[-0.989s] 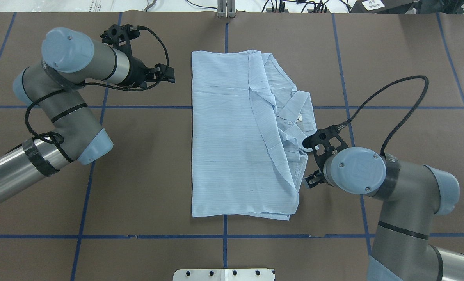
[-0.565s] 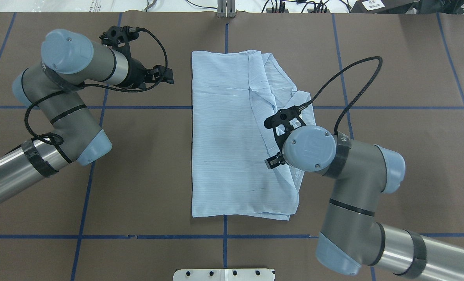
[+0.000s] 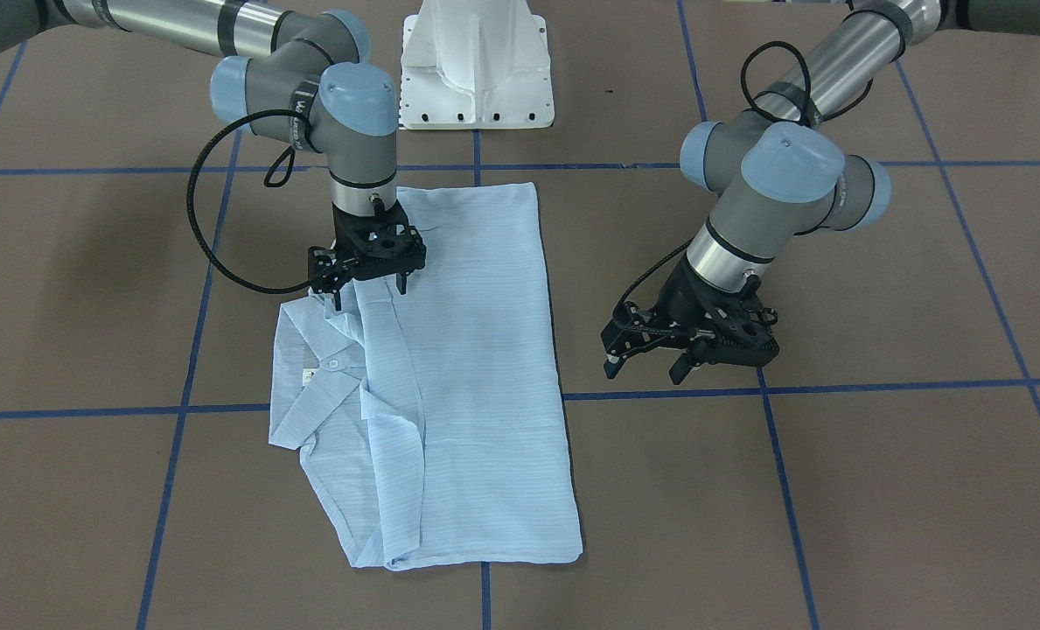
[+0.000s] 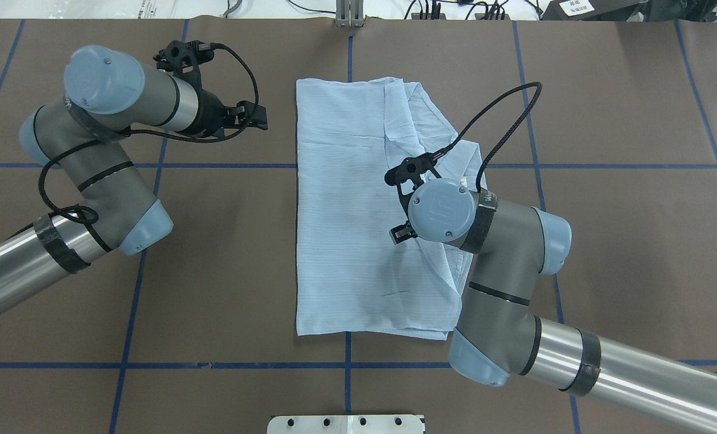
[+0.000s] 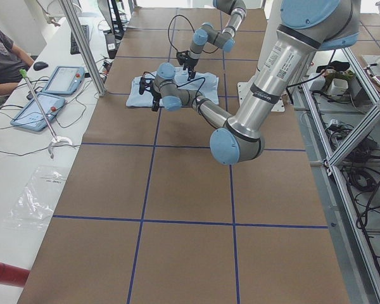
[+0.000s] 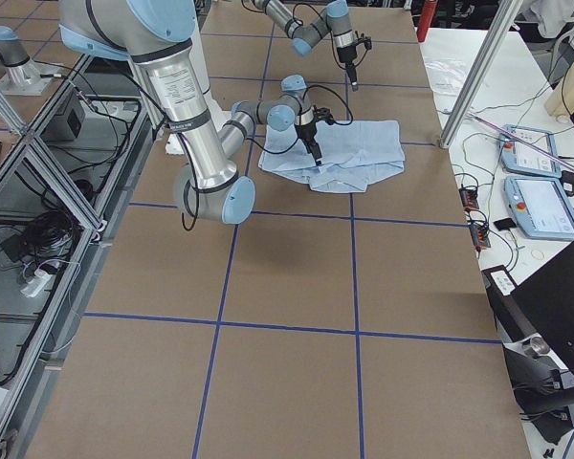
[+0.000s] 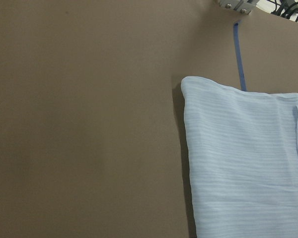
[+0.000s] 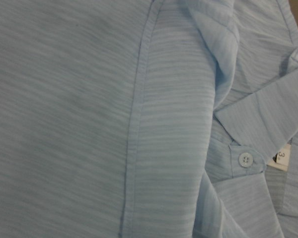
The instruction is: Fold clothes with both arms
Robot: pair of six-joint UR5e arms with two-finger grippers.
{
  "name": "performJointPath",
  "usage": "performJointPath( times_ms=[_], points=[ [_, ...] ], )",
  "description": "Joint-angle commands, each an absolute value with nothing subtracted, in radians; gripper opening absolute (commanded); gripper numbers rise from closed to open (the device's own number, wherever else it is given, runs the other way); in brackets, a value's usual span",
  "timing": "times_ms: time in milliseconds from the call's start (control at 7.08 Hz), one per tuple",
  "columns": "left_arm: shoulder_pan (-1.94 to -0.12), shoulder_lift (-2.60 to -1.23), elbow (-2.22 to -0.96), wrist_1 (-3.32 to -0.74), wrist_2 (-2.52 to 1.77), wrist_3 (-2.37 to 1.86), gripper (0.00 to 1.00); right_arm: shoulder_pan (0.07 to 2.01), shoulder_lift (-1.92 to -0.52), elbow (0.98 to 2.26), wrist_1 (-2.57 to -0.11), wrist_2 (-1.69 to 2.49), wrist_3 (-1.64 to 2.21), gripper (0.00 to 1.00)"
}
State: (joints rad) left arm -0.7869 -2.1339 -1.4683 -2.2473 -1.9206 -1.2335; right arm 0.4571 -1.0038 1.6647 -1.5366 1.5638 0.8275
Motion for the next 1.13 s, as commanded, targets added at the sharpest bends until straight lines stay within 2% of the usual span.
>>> performJointPath(
  times_ms=[0, 565, 989],
  points=[
    [-0.787, -2.134, -1.467, -2.247, -1.921, -1.235, 1.0, 0.459, -1.012, 1.654, -1.535, 1.569, 0.824, 1.0],
    [-0.787, -2.14, -1.468, -2.247, -1.921, -1.238, 1.0, 0.465, -1.038, 1.654, -1.534, 1.569, 0.79, 1.0],
    [-0.77, -2.143, -1.468, -2.247, -1.919, -1.244, 1.0, 0.572, -1.098, 1.661, -1.522, 1.659, 0.674, 1.0]
  ],
)
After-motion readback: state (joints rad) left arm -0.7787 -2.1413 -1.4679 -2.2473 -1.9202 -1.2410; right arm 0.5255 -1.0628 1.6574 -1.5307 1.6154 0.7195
